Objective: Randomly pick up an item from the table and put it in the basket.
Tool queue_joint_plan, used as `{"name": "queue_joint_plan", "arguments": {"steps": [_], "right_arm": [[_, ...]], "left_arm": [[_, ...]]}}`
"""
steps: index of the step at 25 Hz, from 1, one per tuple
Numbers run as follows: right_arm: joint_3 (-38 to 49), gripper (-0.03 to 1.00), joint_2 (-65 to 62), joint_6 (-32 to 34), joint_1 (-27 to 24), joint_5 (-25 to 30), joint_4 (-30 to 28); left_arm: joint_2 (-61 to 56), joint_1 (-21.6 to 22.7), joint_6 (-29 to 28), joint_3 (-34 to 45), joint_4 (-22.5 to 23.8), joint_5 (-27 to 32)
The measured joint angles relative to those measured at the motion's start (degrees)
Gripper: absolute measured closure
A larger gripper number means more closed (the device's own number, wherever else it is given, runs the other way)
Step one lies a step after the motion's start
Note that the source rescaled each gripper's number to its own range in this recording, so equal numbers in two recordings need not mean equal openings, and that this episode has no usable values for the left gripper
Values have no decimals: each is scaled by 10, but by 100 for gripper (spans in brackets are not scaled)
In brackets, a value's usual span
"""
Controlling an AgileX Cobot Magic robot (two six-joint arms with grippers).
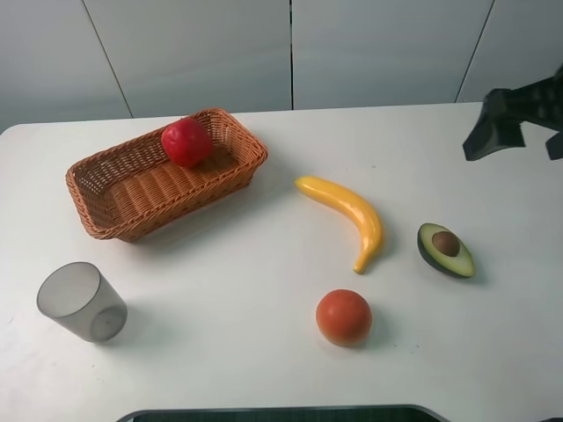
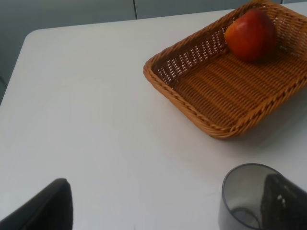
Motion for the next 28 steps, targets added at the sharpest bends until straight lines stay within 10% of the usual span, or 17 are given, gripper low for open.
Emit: {"name": "queue_joint_plan", "arguments": {"steps": [28], "right_arm": [[165,-3,-637,15,-23,134,-51]], "left_arm": [[0,0,0,0,0,0]]}}
